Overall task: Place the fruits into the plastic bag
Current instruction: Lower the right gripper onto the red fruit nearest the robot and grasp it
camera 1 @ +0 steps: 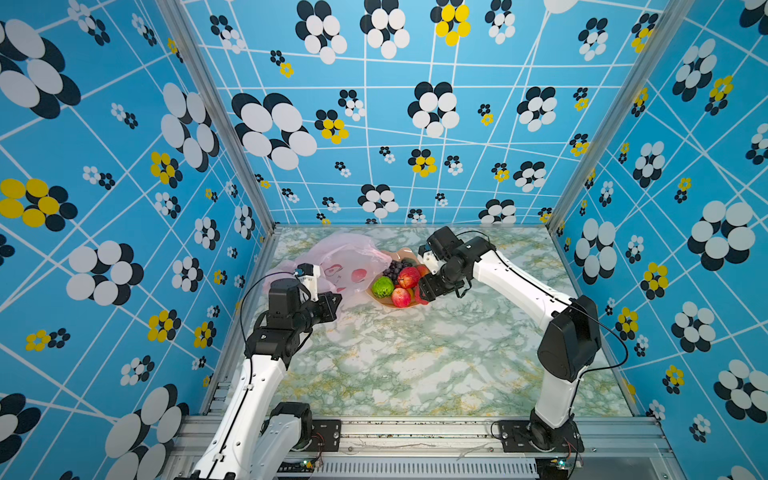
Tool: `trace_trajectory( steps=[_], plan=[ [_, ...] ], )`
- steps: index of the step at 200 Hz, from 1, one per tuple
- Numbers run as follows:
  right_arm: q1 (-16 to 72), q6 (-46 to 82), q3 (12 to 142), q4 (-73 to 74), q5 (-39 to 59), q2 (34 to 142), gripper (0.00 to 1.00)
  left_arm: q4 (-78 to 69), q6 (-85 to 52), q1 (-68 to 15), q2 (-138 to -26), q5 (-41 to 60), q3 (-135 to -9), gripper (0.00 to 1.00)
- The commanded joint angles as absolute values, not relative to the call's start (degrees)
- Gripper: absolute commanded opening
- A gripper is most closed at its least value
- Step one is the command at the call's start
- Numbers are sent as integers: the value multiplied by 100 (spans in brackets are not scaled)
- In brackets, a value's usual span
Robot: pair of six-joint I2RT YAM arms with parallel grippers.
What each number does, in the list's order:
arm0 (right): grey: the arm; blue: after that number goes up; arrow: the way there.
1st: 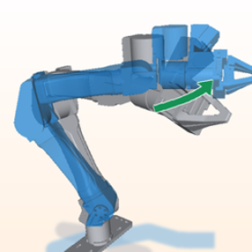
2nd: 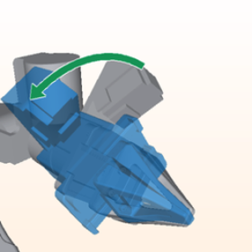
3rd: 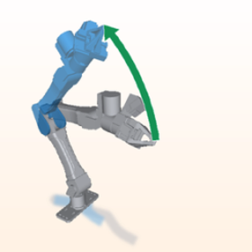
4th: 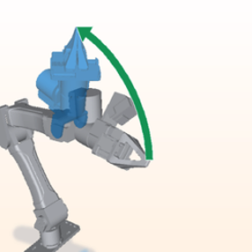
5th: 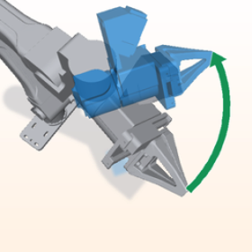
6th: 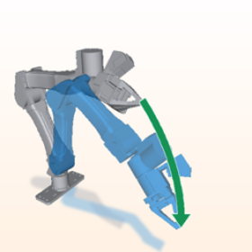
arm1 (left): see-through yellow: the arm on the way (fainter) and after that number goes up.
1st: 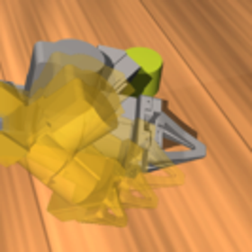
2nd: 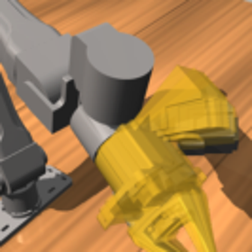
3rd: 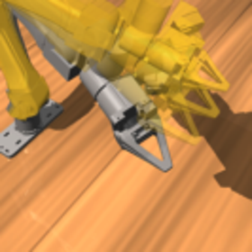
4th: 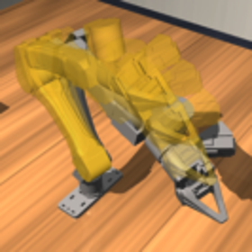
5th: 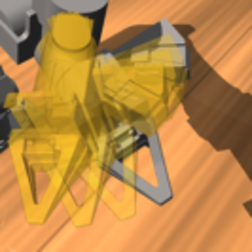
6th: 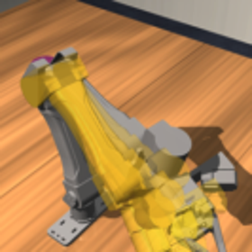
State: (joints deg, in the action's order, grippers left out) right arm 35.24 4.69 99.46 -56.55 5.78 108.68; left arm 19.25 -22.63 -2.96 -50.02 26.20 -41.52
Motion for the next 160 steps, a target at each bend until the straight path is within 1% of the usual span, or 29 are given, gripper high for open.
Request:
trace_trajectory(
  steps=[1,38,73,105,160],
  plan=[
    [3560,299,10156,-5889,457,11042,80,1934,-2141,-248,-4974,2689,-4115,0],
    [3560,197,10202,-5845,392,11183,91,1931,-2125,-248,-4992,2689,-4116,0],
    [3559,51,10341,-5897,393,11418,94,1941,-2105,-247,-5001,2689,-4113,0],
    [3494,-82,10548,-5961,618,11694,99,1960,-2083,-246,-5010,2689,-4114,0],
    [3417,-131,10830,-5992,877,12049,99,1968,-2066,-225,-5069,2680,-4131,0]
  ],
)
